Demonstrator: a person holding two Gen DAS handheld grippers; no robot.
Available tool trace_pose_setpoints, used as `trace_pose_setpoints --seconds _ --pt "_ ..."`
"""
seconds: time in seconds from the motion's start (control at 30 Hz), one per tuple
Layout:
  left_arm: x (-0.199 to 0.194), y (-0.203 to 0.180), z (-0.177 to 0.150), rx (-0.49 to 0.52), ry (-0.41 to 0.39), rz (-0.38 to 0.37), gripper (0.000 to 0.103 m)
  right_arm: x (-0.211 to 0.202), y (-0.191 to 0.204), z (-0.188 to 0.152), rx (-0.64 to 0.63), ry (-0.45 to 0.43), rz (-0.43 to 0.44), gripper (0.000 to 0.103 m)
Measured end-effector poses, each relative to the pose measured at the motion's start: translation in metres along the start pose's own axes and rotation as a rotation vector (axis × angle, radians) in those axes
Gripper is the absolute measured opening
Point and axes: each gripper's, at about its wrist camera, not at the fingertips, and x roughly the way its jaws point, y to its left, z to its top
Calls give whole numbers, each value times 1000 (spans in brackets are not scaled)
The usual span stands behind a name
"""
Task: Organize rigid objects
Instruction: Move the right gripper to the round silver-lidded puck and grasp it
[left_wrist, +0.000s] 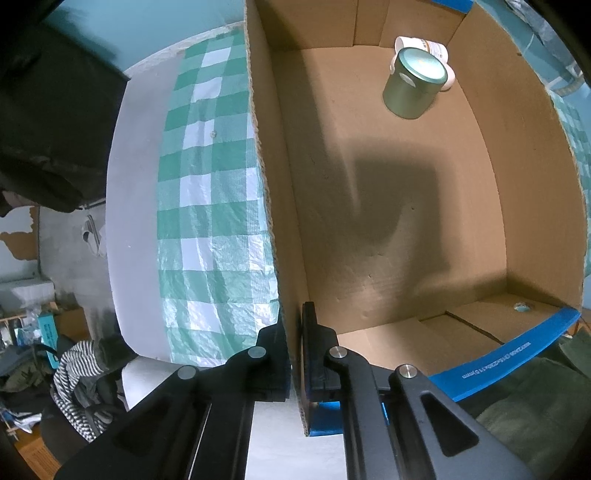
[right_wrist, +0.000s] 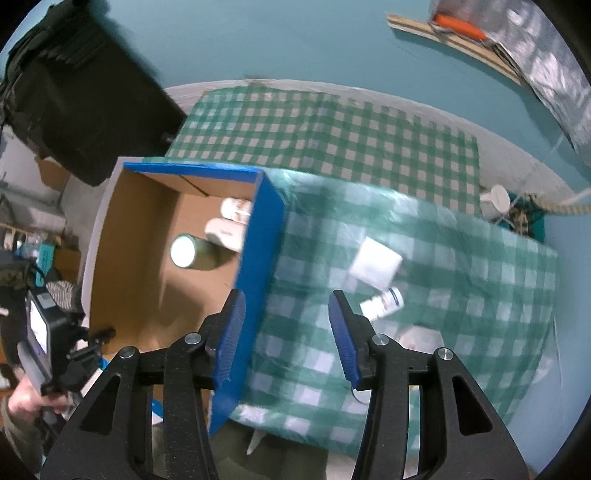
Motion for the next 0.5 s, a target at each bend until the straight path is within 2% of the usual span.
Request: trace_pose_setpoints --seconds 0.5 --pt "1 1 0 1 3 6 4 8 -74 -42 198 43 -16 47"
